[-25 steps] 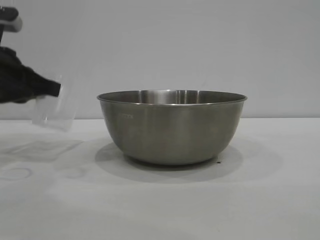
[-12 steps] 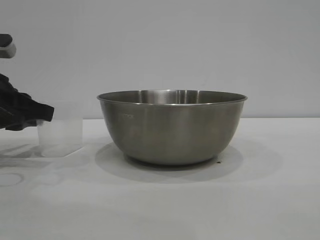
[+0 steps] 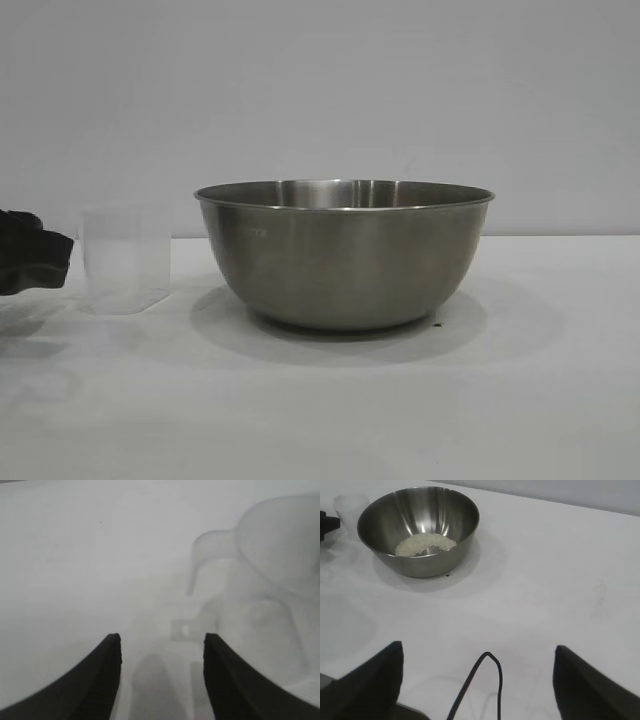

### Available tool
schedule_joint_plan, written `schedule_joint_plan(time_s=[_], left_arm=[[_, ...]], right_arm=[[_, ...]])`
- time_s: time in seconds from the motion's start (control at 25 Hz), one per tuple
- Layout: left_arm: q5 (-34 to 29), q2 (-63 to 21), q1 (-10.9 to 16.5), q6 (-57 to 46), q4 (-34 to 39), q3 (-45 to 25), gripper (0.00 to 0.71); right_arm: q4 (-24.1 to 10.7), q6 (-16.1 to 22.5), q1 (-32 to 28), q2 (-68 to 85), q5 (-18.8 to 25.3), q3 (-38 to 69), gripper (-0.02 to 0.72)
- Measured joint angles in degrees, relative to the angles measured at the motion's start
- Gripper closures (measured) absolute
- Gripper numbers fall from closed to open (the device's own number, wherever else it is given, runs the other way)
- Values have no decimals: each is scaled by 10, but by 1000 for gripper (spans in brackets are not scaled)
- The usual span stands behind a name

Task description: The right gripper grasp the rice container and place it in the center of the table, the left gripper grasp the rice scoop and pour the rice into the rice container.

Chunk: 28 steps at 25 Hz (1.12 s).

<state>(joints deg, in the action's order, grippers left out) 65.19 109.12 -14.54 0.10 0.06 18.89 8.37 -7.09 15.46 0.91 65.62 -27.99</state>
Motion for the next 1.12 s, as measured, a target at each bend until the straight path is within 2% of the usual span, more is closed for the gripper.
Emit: schedule_joint_plan(time_s=[0.2, 0.68, 0.92, 1.12], left_arm=[[-42, -73, 0, -1, 33, -6, 385], [-294, -291, 0, -68, 55, -12, 385], [-417, -378, 0, -158, 123, -14, 385], [-529, -443, 0, -175, 133, -14, 385]], right_arm=[[0, 0, 0, 0, 0, 0, 134], [0, 0, 0, 0, 0, 0, 134], [0, 0, 0, 0, 0, 0, 134], [0, 0, 0, 0, 0, 0, 134]])
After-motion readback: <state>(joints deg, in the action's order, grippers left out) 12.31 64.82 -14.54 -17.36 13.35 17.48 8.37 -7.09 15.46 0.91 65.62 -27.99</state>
